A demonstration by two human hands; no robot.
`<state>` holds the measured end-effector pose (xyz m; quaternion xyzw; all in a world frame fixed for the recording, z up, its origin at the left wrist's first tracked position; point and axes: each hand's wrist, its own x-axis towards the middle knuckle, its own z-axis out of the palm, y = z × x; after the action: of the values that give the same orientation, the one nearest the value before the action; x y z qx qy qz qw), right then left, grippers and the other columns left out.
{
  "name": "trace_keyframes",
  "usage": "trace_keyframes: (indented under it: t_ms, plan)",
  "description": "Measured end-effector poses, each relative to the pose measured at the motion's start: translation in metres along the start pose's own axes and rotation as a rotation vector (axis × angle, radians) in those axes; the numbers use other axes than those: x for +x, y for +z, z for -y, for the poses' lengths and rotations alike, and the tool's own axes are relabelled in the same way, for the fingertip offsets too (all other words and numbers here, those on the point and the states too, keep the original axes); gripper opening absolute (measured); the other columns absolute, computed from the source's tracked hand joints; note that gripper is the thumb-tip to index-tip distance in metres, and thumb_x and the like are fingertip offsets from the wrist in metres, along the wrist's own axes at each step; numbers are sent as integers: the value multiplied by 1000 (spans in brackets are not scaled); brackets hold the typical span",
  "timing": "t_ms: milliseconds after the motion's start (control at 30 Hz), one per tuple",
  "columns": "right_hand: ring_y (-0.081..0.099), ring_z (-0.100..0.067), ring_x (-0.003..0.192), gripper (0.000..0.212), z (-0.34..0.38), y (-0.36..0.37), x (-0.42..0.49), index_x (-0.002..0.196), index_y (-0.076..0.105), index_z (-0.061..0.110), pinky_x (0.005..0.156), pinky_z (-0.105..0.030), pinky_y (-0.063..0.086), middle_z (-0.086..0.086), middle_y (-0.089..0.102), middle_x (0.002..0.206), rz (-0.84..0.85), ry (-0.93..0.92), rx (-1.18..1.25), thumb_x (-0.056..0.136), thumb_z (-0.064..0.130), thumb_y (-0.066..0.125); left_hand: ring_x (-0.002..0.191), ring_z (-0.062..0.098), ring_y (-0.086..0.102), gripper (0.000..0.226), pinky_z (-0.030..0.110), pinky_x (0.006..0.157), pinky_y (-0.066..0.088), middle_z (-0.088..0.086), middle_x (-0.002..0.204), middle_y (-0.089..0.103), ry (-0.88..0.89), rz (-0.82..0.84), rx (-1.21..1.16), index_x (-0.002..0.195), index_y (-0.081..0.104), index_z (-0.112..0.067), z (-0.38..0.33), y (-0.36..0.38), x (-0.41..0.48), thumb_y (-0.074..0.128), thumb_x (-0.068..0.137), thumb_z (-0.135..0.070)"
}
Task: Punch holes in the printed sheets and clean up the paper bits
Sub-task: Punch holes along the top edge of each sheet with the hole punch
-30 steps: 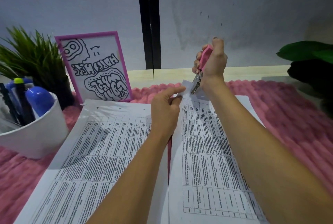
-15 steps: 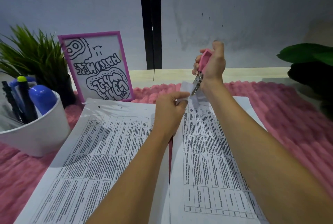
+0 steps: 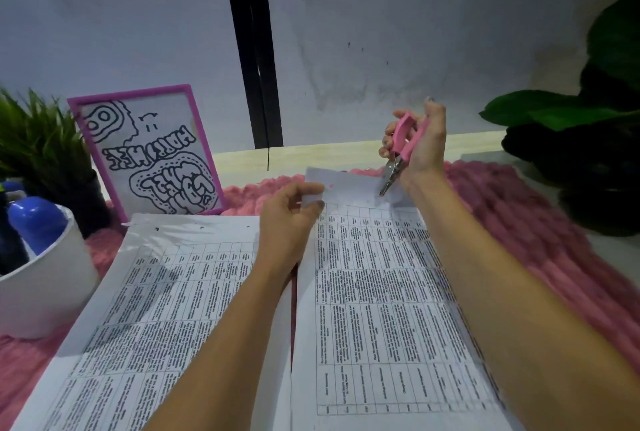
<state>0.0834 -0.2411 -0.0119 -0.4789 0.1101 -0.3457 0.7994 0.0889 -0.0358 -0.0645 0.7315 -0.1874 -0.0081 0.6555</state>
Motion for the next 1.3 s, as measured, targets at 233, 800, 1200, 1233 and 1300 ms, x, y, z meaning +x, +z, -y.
trace_keyframes:
  t_ms: [233, 800, 1200, 1233, 1300]
  plan:
    - [46, -16, 45, 40, 3, 12, -1, 87, 60, 6, 46, -23, 36, -6, 54, 61, 21, -43, -38, 99, 39, 42, 95, 19, 69, 26, 37, 88, 58, -1, 100, 72, -10, -9, -45, 92, 70, -24, 1, -1, 2, 70, 85, 0]
    - [42, -17, 43, 36, -3, 17, -3, 80, 57, 7, 44, -23, 33, -7, 53, 61, -16, -94, 0, 96, 38, 46, 81, 17, 66, 26, 36, 77, 59, -8, 92, 70, 3, -10, -56, 89, 70, -22, -4, -1, -2, 68, 85, 4]
    - [38, -19, 43, 27, -3, 17, -2, 71, 52, 11, 44, -24, 30, -8, 51, 59, -52, -72, 2, 90, 29, 48, 81, 1, 69, 30, 14, 75, 53, -6, 87, 74, 47, 49, -45, 84, 76, -19, -7, -2, -4, 62, 87, 7]
    - [38, -19, 42, 26, -3, 18, -2, 71, 52, 11, 44, -25, 30, -8, 51, 58, -58, -74, -2, 91, 28, 48, 84, 0, 68, 31, 15, 78, 53, -7, 89, 74, 58, 76, -14, 83, 77, -21, -8, -2, -4, 62, 86, 7]
    - [37, -18, 42, 26, -4, 18, -2, 69, 50, 11, 45, -25, 29, -8, 49, 57, -78, -75, 7, 91, 25, 48, 89, 4, 69, 34, 24, 87, 55, -8, 90, 75, 71, 128, 41, 81, 77, -25, -8, -1, -4, 63, 85, 6]
